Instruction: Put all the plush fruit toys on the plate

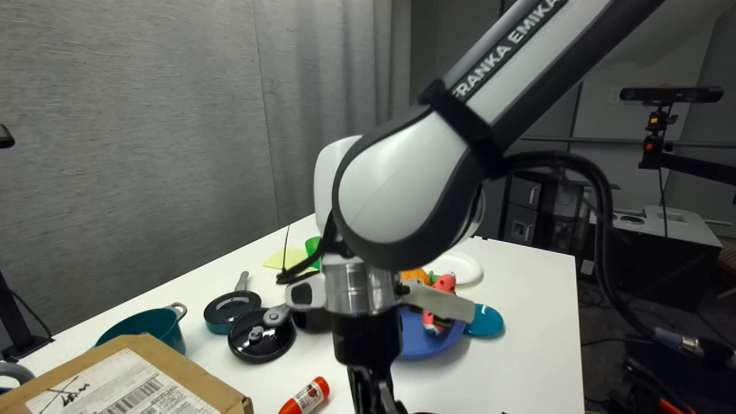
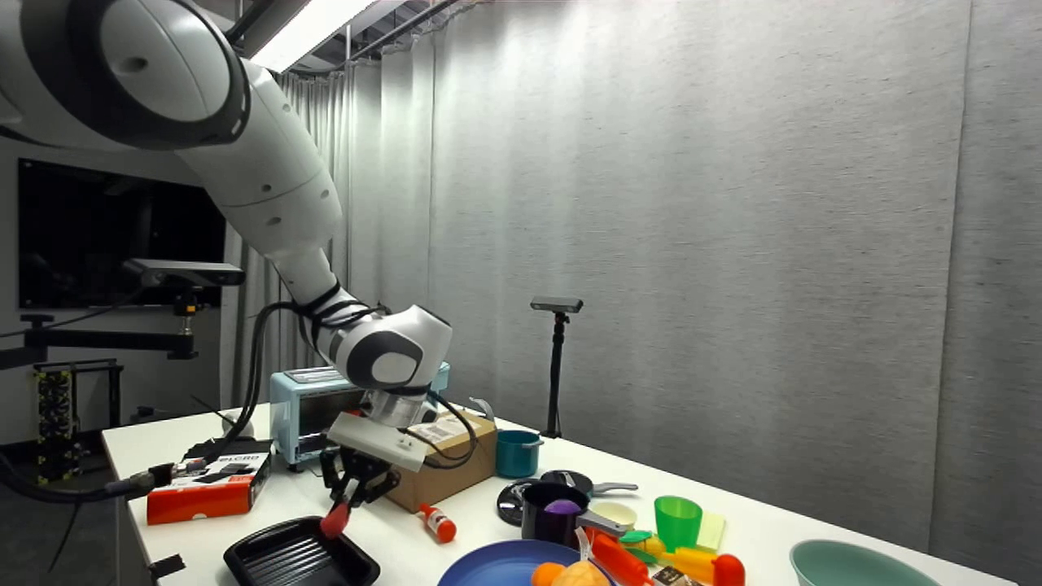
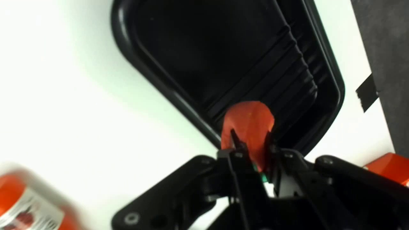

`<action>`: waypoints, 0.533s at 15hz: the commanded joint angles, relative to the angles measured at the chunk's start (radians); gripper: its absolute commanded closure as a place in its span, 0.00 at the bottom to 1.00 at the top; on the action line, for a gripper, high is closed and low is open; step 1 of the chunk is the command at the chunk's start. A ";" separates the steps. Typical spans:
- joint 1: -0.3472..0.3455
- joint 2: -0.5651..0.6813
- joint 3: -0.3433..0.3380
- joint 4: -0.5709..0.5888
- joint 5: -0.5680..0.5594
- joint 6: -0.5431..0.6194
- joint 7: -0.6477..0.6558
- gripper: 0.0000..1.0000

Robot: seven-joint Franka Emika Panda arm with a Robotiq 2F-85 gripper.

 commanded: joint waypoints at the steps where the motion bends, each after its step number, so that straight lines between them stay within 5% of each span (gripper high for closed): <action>1: -0.026 -0.175 -0.051 -0.086 -0.026 0.059 0.069 0.96; 8: -0.102 -0.179 -0.207 -0.085 -0.043 0.237 0.197 0.96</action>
